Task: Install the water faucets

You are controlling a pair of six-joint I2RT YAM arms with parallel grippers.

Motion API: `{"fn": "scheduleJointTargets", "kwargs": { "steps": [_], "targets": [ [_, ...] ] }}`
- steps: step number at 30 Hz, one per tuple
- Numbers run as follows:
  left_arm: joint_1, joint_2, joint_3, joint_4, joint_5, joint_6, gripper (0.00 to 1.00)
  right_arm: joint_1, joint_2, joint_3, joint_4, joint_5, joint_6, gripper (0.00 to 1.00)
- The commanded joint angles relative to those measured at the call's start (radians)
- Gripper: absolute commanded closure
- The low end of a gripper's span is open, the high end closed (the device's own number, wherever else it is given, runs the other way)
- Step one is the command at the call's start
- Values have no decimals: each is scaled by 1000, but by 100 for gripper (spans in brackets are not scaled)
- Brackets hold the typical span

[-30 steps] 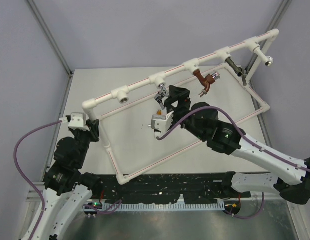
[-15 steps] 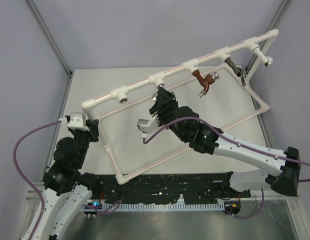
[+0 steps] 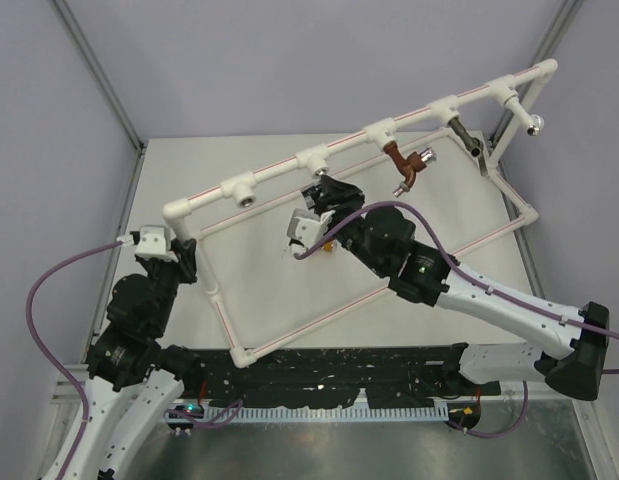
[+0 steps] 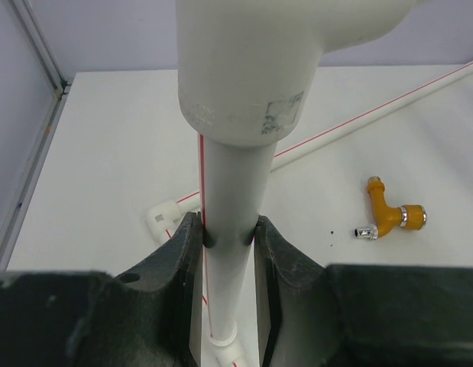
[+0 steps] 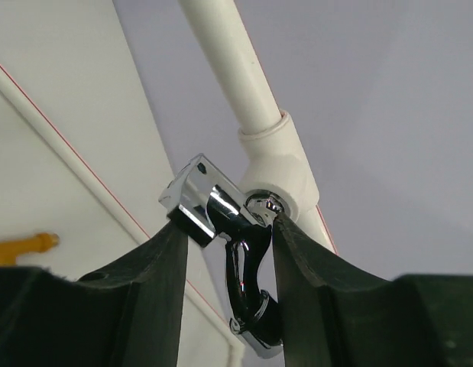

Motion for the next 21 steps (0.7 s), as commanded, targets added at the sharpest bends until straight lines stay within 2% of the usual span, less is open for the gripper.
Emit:
{"fn": "scheduleJointTargets", "kwargs": {
  "steps": [1, 4, 7, 8, 9, 10, 11, 13, 16, 19, 21],
  "targets": [
    [-4, -2, -8, -78, 37, -10, 100, -126, -38, 7, 386, -129, 854, 95],
    [-3, -8, -10, -78, 31, -9, 100, -168, -44, -4, 414, -169, 984, 95],
    [-3, -11, -10, -77, 31, -9, 100, -179, -53, -13, 409, -192, 1008, 95],
    [-3, -10, -10, -78, 31, -9, 100, -180, -64, -15, 396, -195, 1000, 88],
    [-3, -10, -10, -77, 33, -7, 100, -179, -68, -18, 387, -195, 994, 73],
    [-3, -8, -10, -78, 31, -7, 100, -180, -89, -22, 368, -189, 989, 66],
    [-3, -8, -10, -77, 31, -7, 100, -179, -99, -37, 363, -185, 978, 51],
    [-3, -6, -8, -75, 30, -7, 100, -180, -137, -71, 348, -168, 959, 40],
    [-3, 0, -8, -75, 30, -7, 100, -180, -203, -120, 350, -191, 917, 36],
    [-3, 10, -5, -75, 33, -7, 100, -179, -217, -104, 314, -263, 847, 29],
    [-3, 17, -7, -77, 34, -7, 100, -179, -211, -79, 297, -309, 824, 29]
  ]
}}
